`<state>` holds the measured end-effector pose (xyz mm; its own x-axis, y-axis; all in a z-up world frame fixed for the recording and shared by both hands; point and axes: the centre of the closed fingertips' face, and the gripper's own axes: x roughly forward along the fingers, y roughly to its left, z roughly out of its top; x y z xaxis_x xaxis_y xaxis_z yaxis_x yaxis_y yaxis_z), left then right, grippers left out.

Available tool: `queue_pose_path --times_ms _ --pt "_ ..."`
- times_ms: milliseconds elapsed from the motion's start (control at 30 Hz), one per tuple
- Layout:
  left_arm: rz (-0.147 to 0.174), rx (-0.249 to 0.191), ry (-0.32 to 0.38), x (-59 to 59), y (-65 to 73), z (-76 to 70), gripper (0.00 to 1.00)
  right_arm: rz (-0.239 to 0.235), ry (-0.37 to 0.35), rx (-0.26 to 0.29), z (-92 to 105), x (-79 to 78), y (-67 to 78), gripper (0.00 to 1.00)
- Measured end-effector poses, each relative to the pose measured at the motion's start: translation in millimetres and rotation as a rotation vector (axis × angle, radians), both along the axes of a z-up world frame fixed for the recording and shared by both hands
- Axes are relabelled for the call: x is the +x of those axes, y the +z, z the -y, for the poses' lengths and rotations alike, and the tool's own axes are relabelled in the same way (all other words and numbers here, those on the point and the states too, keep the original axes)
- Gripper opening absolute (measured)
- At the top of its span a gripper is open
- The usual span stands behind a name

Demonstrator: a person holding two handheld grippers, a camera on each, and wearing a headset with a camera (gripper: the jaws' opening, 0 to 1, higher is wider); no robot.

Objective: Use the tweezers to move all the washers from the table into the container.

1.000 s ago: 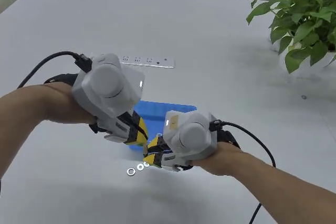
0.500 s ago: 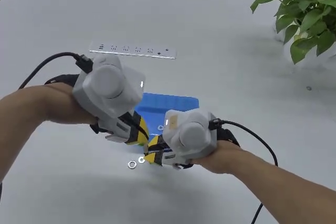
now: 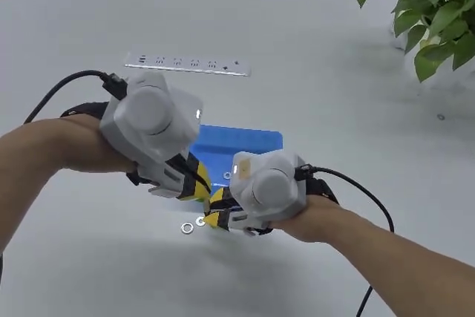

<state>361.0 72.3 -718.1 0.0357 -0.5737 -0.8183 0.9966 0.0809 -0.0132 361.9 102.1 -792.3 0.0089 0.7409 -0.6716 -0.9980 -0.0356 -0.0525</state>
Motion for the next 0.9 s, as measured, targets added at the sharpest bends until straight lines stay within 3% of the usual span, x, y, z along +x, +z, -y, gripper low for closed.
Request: queue_pose_path --times_ms 167,433,900 --pt "-0.009 -0.017 0.007 4.6 0.1 1.8 0.05 -0.002 -0.011 0.001 1.0 0.7 0.5 0.12" --pt "-0.017 -0.008 0.001 8.3 -0.6 0.1 0.05 -0.012 -0.027 0.01 2.3 2.9 2.5 0.12" --pt "-0.018 0.006 -0.011 3.7 -2.0 0.4 0.05 -0.035 -0.031 0.008 2.5 1.0 2.4 0.1"
